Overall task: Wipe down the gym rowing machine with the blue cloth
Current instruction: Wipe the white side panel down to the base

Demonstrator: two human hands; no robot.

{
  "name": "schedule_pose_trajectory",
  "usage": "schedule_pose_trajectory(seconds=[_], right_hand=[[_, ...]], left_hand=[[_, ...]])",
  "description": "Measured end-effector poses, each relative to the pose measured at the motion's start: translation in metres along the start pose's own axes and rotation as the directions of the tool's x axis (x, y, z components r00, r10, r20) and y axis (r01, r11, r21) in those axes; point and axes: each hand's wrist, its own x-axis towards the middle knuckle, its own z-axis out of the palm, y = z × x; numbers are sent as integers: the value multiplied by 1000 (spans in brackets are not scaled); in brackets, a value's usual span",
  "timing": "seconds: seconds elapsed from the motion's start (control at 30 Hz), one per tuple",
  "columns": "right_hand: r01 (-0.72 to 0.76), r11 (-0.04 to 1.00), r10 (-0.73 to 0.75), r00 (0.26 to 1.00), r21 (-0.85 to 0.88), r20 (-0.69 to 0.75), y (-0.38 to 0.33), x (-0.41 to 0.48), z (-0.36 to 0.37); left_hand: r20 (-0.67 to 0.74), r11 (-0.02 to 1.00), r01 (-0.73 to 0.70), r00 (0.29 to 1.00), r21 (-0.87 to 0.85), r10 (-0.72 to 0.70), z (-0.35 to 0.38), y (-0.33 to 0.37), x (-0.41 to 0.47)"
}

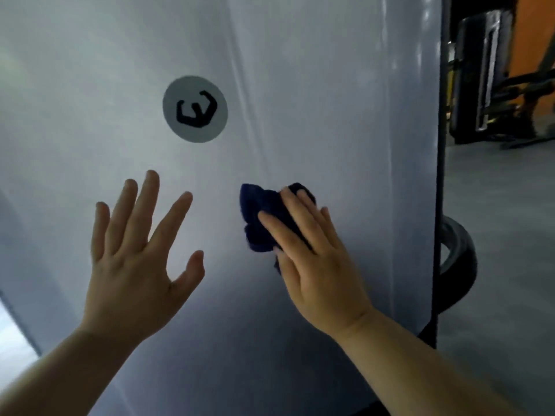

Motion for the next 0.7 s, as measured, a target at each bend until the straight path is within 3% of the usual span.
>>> schedule_pose_trajectory(seconds=[0.07, 0.13, 0.17, 0.2, 0.23, 0.27, 0.3, 0.33, 0.37, 0.43, 0.5, 0.57, 0.6, 0.63, 0.7], right_hand=[[-162, 984, 172, 974, 77, -149, 12, 15, -15], [-277, 954, 294, 939, 111, -179, 2, 33, -17], [-217, 974, 223, 969, 62, -111, -7, 34, -12], [-60, 998, 60, 998, -1, 8, -14, 25, -5], [143, 988, -134, 978, -54, 157, -16, 11, 3], [326, 941, -286, 909, -91, 302, -15, -3, 5], [435, 892, -360, 847, -121, 392, -12, -9, 1], [459, 878, -373, 835, -138, 405, -8, -4, -5], [416, 897, -346, 871, -150, 349, -5, 9, -9], [161, 981, -147, 981, -110, 129, -11, 52, -17], [-12, 999, 11, 999, -31, -36, -28, 88, -16], [106, 991, -101, 993, -81, 62, -45, 86, 0], [269, 957, -245, 950, -107, 193, -50, 72, 11], [435, 895, -380, 862, -103, 334, -53, 56, 18], [631, 772, -519, 691, -71, 503, -53, 49, 17]], left_hand=[[-18, 994, 102, 995, -37, -103, 2, -3, -15], [-36, 984, 173, 984, -53, -175, 7, -4, -27], [-41, 978, 196, 979, -67, -199, 9, -5, -31], [-45, 973, 216, 974, -84, -220, 11, -6, -34], [-51, 966, 238, 969, -100, -244, 12, -7, -37], [-59, 959, 261, 961, -113, -269, 13, -9, -39], [-66, 951, 285, 953, -122, -294, 13, -13, -41], [-71, 943, 307, 946, -127, -317, 13, -18, -44], [-76, 938, 322, 940, -128, -333, 14, -25, -47], [-98, 933, 333, 933, -135, -347, 17, -38, -55], [-113, 911, 376, 911, -170, -397, 21, -44, -64], [-108, 882, 425, 886, -206, -452, 25, -46, -70], [-108, 871, 441, 876, -217, -471, 27, -47, -72], [-105, 853, 468, 860, -230, -500, 29, -48, -74], [-93, 799, 536, 812, -273, -576, 31, -53, -76]])
